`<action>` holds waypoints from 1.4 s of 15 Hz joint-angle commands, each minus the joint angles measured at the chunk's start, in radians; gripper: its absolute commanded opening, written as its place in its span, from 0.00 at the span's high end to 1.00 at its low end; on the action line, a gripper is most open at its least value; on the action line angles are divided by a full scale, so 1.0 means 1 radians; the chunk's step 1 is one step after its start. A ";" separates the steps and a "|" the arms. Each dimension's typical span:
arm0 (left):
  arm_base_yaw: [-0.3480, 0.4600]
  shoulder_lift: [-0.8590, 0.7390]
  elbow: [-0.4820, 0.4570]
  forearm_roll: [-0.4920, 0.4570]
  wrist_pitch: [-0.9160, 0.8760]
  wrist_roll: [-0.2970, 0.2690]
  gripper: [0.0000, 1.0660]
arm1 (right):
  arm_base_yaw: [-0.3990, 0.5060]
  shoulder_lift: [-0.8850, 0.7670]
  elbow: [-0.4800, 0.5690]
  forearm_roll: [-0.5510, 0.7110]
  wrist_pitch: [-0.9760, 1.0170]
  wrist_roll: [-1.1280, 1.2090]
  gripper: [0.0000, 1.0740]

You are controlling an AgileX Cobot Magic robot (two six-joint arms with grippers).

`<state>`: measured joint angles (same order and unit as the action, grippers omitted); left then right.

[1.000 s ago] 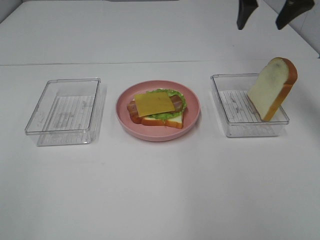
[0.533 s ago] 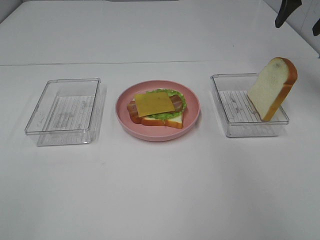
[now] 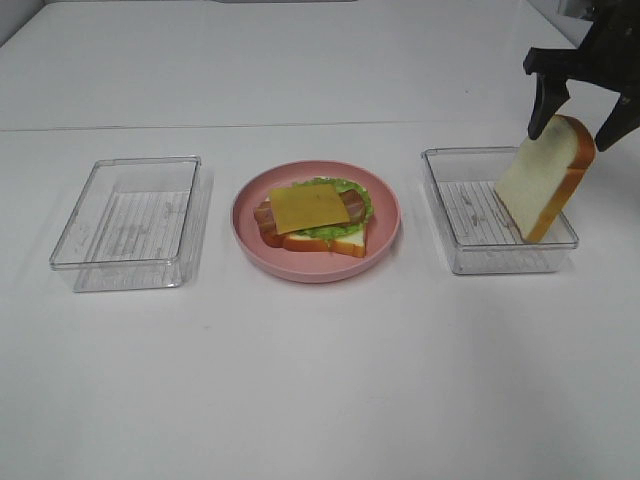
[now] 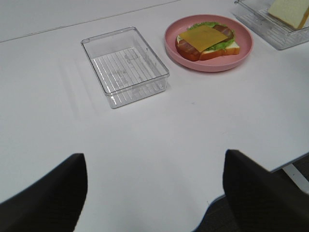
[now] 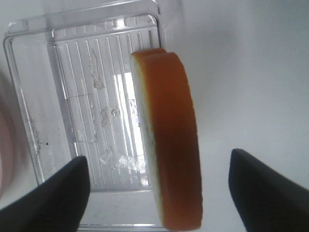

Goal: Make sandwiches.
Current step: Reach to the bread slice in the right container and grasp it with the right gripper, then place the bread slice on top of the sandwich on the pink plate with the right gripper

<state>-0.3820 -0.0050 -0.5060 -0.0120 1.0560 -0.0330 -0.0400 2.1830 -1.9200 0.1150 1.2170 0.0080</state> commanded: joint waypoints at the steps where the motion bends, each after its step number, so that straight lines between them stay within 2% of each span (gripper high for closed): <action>1: 0.003 -0.008 0.005 -0.004 -0.010 0.001 0.30 | -0.003 0.034 -0.001 -0.005 0.064 -0.008 0.42; 2: 0.003 -0.008 0.005 -0.004 -0.010 0.001 0.30 | -0.003 0.034 -0.001 -0.005 0.064 -0.008 0.42; 3: 0.003 -0.008 0.005 -0.004 -0.010 0.001 0.30 | -0.003 0.035 -0.001 -0.005 0.064 -0.008 0.57; 5: 0.003 -0.008 0.005 -0.004 -0.010 0.001 0.30 | -0.003 0.030 -0.002 -0.005 0.067 -0.008 0.95; 6: 0.003 -0.008 0.005 -0.004 -0.010 0.001 0.30 | -0.003 0.025 -0.002 -0.005 0.067 -0.008 1.00; 8: 0.003 -0.008 0.005 -0.004 -0.010 0.001 0.30 | 0.001 -0.029 -0.002 0.019 0.067 -0.008 1.00; 11: 0.003 -0.008 0.005 -0.004 -0.010 0.001 0.30 | 0.001 -0.099 -0.002 0.142 0.067 -0.014 1.00; 14: 0.003 -0.008 0.005 -0.004 -0.010 0.001 0.30 | 0.015 -0.165 -0.001 0.351 0.065 -0.058 1.00; 17: 0.003 -0.008 0.005 -0.004 -0.010 0.002 0.30 | 0.110 -0.190 0.053 0.492 0.012 -0.090 1.00; 20: 0.003 -0.008 0.005 -0.004 -0.010 0.002 0.30 | 0.210 -0.183 0.163 0.636 -0.148 -0.124 1.00; 21: 0.003 -0.008 0.005 -0.004 -0.010 0.002 0.30 | 0.262 -0.174 0.242 0.730 -0.259 -0.151 1.00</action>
<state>-0.3820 -0.0050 -0.5060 -0.0120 1.0560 -0.0330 0.2170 2.0030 -1.6890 0.8090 0.9960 -0.1230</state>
